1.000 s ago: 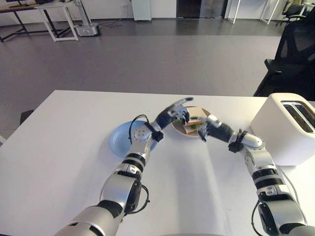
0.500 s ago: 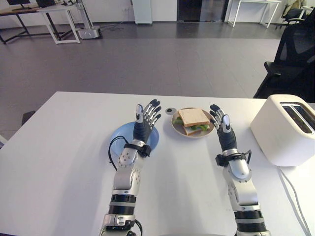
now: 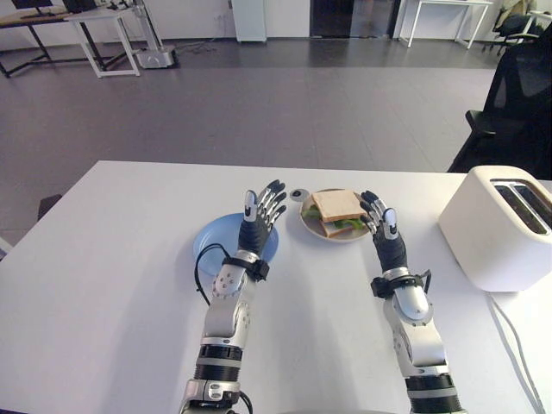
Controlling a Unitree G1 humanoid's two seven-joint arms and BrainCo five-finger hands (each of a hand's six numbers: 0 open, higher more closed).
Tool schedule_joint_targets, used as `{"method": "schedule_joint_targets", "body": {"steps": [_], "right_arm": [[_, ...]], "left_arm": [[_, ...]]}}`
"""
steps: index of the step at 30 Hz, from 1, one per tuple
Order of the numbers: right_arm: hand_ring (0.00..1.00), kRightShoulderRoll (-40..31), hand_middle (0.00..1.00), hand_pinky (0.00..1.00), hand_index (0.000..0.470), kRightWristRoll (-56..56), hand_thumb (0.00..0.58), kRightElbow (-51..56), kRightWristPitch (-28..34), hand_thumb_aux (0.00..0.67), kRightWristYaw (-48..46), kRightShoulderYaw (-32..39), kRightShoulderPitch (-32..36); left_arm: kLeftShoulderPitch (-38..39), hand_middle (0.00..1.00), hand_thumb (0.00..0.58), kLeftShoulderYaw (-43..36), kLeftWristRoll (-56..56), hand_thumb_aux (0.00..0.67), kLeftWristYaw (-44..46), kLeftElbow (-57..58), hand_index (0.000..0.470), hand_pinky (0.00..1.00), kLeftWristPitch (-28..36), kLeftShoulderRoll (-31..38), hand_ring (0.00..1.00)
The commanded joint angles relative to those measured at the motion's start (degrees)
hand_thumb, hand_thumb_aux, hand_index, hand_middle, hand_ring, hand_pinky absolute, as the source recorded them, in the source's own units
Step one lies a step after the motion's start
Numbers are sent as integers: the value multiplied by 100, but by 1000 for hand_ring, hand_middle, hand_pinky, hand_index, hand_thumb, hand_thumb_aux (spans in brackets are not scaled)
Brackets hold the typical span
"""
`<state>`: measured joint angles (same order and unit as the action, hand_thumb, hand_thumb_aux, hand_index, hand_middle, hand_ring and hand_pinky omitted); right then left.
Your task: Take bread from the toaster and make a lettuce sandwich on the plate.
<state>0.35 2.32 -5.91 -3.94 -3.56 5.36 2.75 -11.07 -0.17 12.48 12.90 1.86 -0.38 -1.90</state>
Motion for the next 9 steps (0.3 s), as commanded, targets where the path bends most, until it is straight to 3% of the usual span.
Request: {"method": "schedule_joint_targets", "body": {"steps": [1, 9], "right_arm": [[0, -62, 0, 0, 0, 19, 0, -20, -24, 0, -94, 82, 141], [0, -192, 0, 0, 0, -243, 0, 88, -7, 0, -245, -172, 550]], "left_arm": [[168, 0, 0, -148, 14, 0, 119, -330, 0, 0, 31, 28, 0], [189, 0, 0, -161, 82, 0, 378, -590, 0, 0, -28, 160, 0]]}}
